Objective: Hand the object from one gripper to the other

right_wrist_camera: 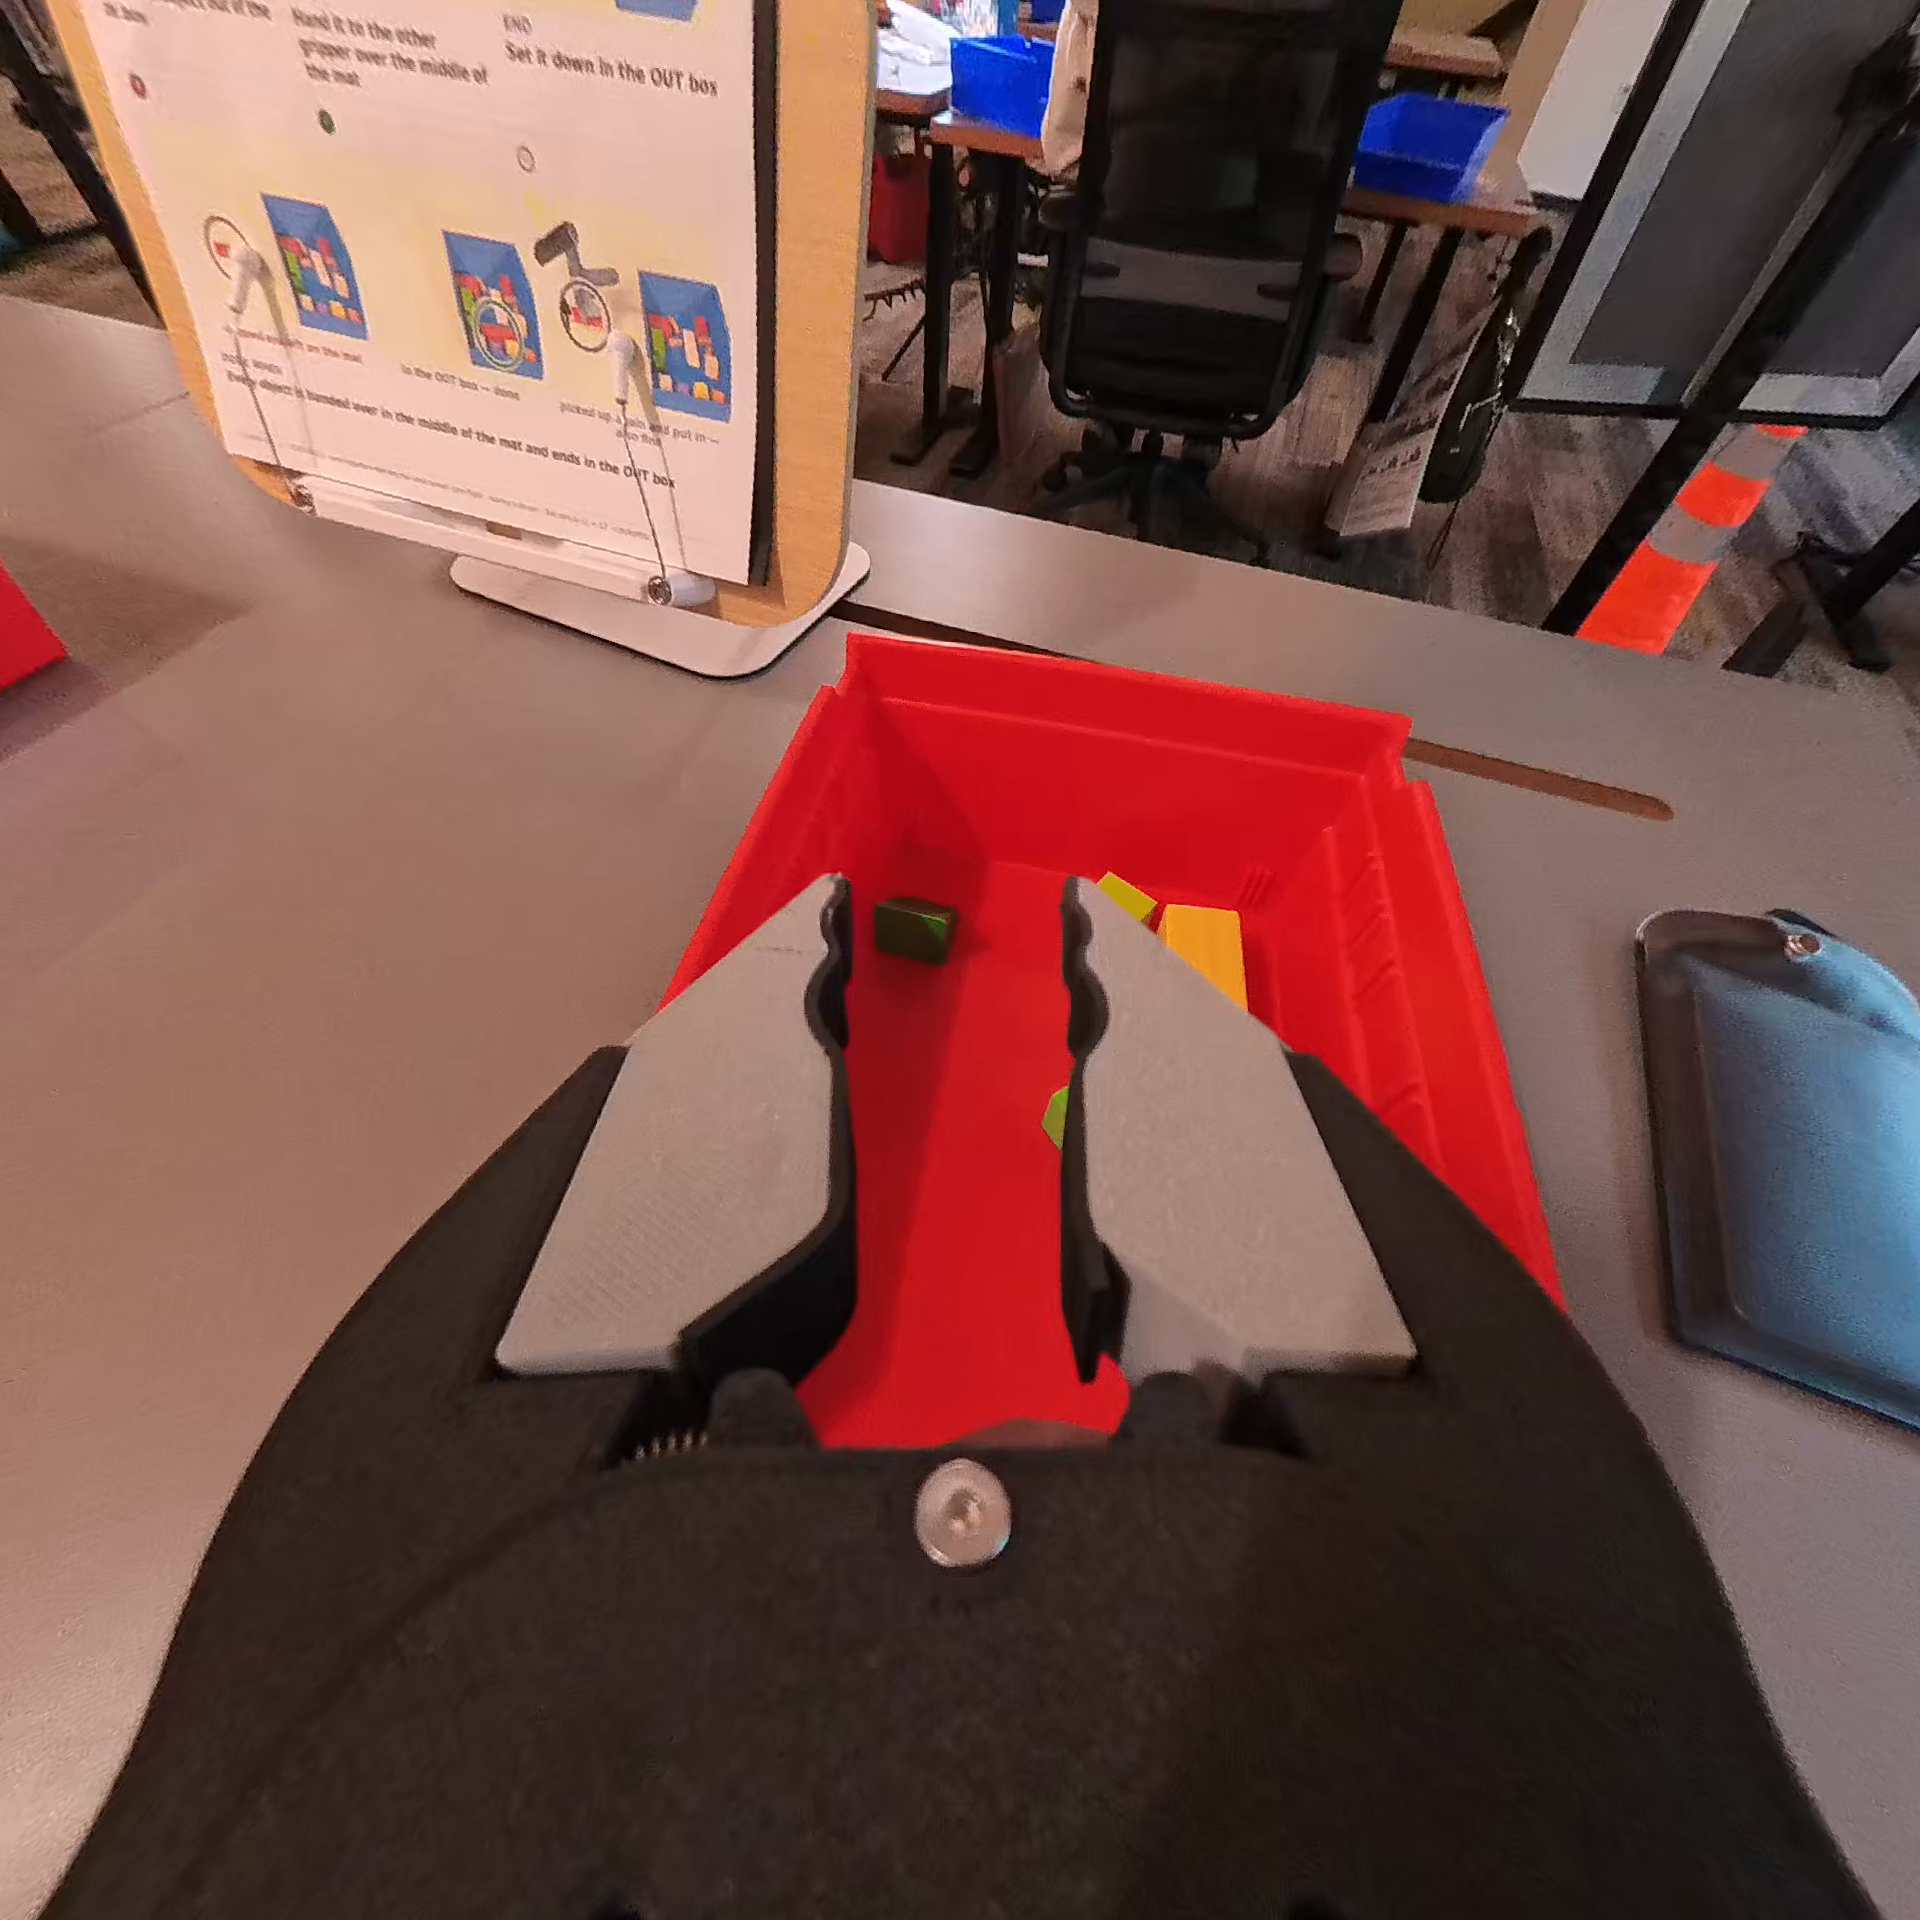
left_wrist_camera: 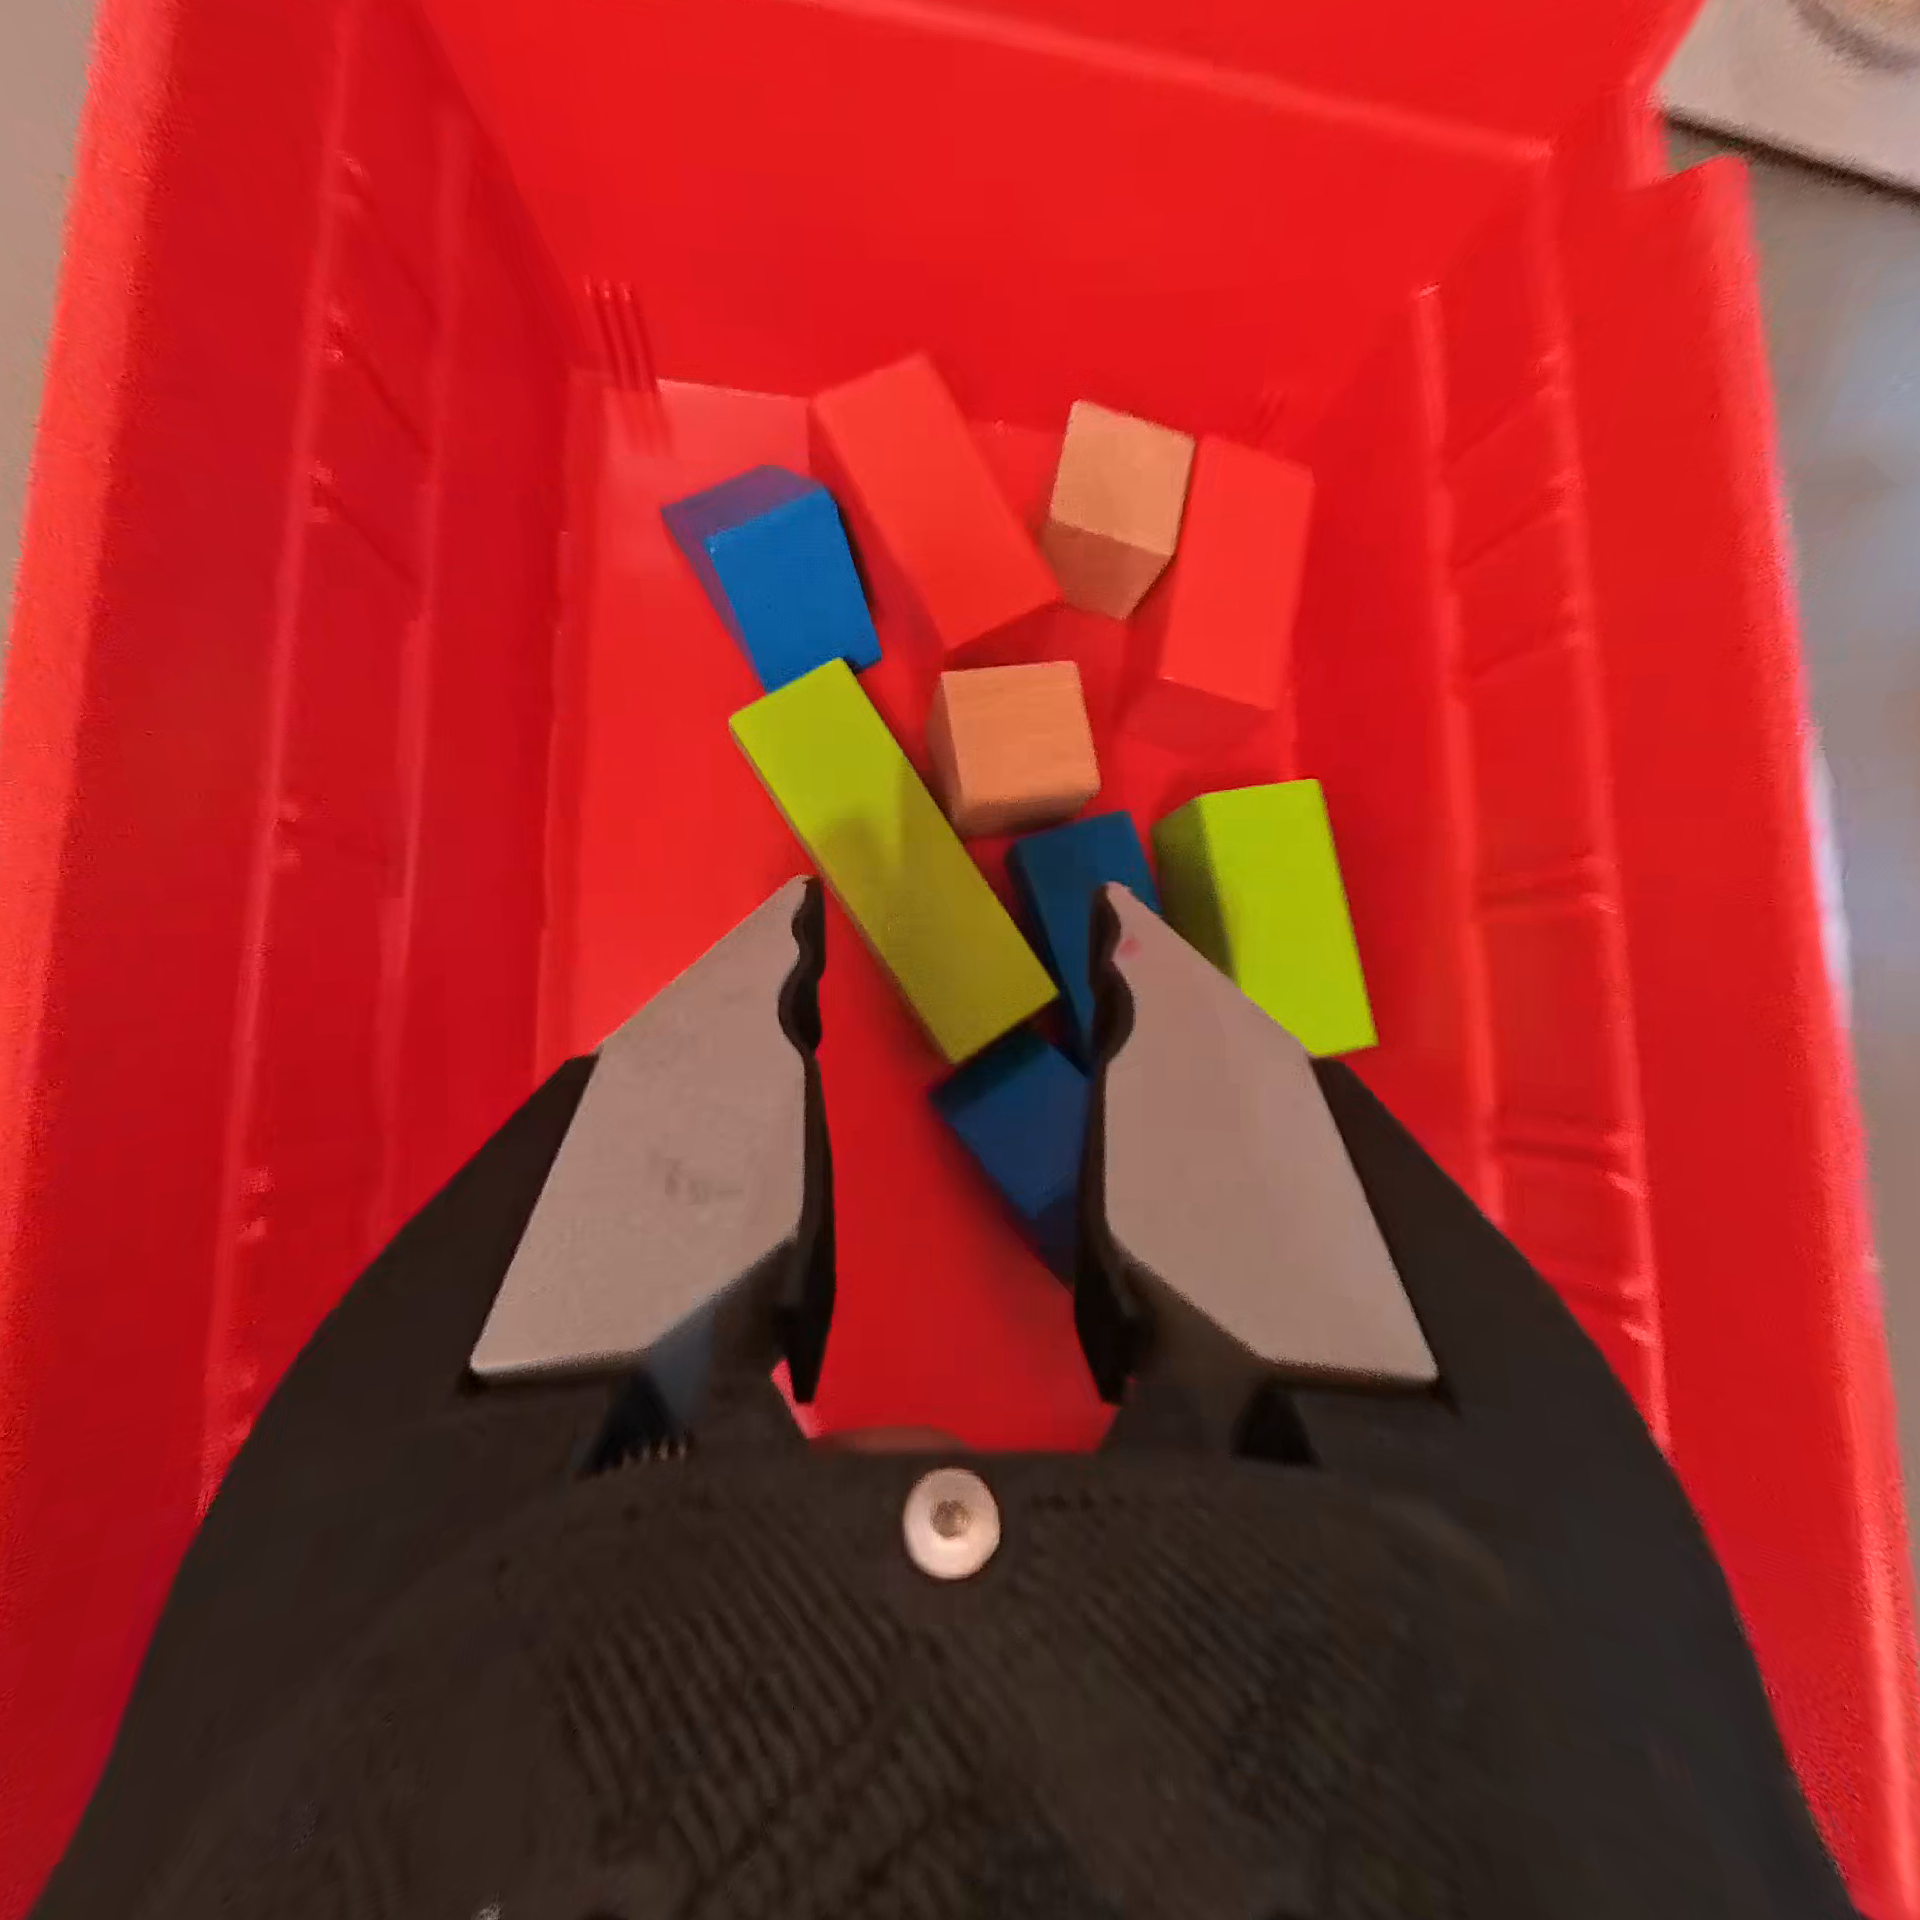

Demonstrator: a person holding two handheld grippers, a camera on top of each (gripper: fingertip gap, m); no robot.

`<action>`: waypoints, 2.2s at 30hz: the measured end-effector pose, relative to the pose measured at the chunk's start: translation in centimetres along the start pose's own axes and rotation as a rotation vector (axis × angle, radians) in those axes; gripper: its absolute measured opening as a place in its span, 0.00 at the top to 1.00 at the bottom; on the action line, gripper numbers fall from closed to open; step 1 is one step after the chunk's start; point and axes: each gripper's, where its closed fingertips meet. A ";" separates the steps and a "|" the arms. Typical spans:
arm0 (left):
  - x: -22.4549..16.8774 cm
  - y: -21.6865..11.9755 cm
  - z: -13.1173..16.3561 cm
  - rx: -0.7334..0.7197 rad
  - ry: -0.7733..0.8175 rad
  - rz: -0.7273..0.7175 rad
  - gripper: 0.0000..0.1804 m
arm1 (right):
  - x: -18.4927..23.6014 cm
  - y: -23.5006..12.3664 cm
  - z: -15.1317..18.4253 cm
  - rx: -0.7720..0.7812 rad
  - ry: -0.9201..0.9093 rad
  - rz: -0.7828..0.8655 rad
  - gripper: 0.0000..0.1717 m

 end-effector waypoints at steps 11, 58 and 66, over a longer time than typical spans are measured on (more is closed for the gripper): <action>2.8 2.6 1.9 0.204 0.047 -0.169 0.73 | -0.2 -0.9 -0.4 -0.018 0.041 -0.055 0.78; -46.1 -12.9 5.5 -0.421 0.676 1.211 0.85 | 25.8 -13.2 -5.4 -0.272 0.140 -1.276 0.81; -42.9 -8.2 4.0 -0.356 0.516 1.073 0.83 | 21.8 -5.2 -3.9 -0.219 -0.111 -0.572 0.82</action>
Point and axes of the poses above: each gripper's, where its closed fingertips meet, y out along the fingers, z out of its underside, x = y × z across the jaws, and after that the axes turned 6 degrees about z, right-handed
